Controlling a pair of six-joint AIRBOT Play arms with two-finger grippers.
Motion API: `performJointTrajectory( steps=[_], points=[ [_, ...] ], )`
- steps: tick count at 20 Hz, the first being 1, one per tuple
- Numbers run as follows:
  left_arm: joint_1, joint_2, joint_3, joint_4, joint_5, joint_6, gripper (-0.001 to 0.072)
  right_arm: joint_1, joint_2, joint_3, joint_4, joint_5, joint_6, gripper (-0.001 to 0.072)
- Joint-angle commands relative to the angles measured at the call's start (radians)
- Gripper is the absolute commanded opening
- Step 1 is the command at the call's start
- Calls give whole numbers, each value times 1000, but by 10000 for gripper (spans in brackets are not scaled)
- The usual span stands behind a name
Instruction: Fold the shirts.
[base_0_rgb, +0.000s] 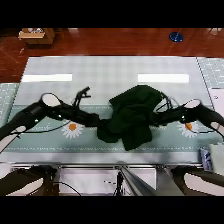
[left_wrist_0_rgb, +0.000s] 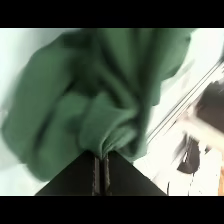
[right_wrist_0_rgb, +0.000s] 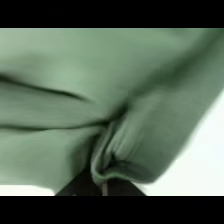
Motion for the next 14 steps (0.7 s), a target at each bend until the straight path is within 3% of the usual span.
performJointTrajectory(
  steps=[1, 7, 14],
  points=[
    [65, 108, 135, 1, 4, 2, 19, -27, 220, 114, -11, 71, 28, 35],
    [218, 329, 575, 123, 3, 1, 19, -144, 590, 481, -298, 85, 208, 34],
    [243, 455, 949, 265, -15, -6, 18, -169, 690, 775, -334, 153, 298, 34]
  ],
)
